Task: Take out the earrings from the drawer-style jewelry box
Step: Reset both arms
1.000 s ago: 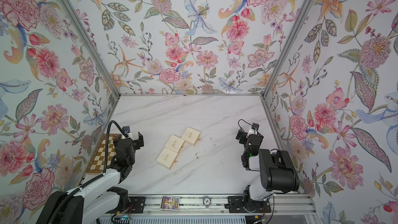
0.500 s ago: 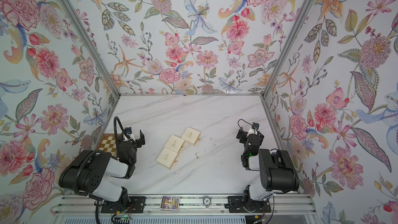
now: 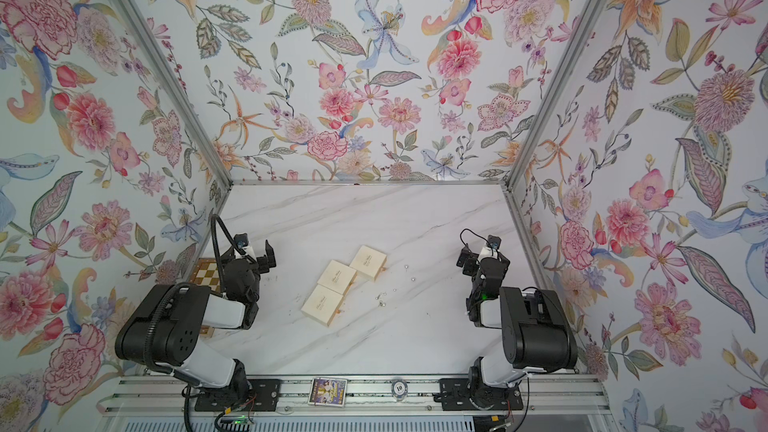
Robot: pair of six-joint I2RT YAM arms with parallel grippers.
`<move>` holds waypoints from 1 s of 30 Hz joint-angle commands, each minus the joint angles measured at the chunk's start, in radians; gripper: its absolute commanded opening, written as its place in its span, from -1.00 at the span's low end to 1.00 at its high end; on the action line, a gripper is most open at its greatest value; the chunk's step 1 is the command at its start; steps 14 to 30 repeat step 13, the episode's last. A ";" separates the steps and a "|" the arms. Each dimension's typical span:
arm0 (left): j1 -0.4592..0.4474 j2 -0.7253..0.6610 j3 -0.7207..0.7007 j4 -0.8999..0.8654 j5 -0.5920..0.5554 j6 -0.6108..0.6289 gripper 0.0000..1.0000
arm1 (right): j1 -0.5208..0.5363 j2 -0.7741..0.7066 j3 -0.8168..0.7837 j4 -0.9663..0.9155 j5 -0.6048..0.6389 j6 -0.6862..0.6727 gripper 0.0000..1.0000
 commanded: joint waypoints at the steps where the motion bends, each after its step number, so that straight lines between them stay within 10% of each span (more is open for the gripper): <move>1: 0.003 -0.007 0.001 -0.004 0.016 -0.013 0.98 | -0.011 0.000 0.021 -0.014 -0.039 0.008 0.97; 30: 0.006 -0.008 0.003 -0.006 0.019 -0.015 0.98 | -0.011 0.000 0.021 -0.014 -0.039 0.009 0.97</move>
